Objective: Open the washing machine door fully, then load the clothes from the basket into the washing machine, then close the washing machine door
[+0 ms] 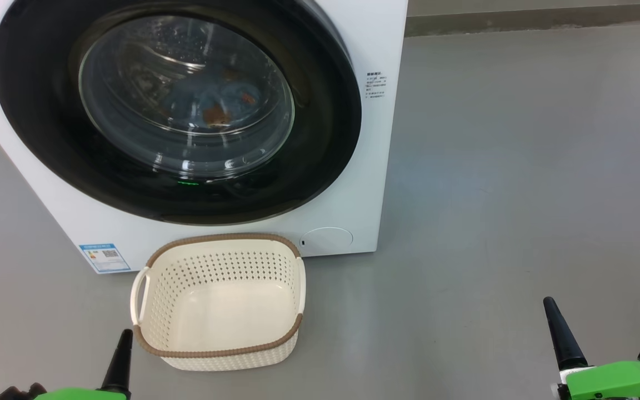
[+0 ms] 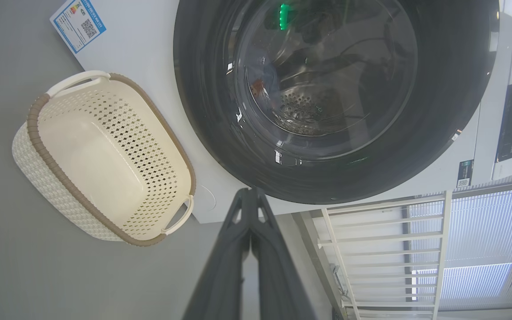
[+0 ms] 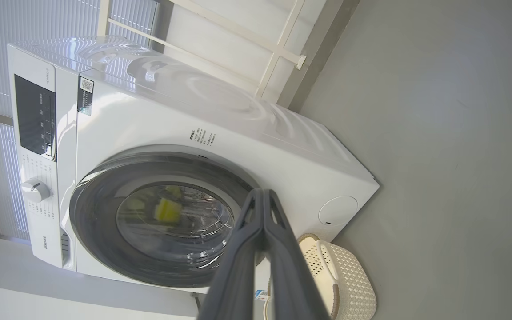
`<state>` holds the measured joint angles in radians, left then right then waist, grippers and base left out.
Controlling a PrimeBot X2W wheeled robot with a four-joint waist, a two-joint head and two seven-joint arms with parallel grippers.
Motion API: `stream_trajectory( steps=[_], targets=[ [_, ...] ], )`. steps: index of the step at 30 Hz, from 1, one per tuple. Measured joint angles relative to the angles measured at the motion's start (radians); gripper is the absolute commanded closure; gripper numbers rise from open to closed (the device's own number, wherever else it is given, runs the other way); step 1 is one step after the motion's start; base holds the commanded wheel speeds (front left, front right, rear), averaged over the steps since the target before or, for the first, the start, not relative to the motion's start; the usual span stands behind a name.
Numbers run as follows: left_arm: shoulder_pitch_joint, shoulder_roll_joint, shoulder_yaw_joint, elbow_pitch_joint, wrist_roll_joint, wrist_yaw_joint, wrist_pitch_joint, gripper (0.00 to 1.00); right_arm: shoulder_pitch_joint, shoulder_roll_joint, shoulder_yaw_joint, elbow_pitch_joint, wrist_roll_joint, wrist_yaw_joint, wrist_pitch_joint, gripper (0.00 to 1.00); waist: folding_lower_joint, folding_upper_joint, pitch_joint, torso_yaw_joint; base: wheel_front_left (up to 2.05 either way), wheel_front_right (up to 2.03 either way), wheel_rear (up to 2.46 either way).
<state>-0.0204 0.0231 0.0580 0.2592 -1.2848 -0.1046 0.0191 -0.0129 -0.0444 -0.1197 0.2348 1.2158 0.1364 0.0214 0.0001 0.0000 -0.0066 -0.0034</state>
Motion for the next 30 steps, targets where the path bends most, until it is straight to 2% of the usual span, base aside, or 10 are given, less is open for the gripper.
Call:
stream_trajectory(
  steps=[30],
  targets=[
    [-0.042,0.004,0.019,0.005,-0.297,-0.016,0.084,1.0,-0.041,0.0,-0.016,0.032,0.356,-0.007,0.081,1.0,0.0,-0.0001,0.009,0.003,0.0,0.0,0.0]
  ],
)
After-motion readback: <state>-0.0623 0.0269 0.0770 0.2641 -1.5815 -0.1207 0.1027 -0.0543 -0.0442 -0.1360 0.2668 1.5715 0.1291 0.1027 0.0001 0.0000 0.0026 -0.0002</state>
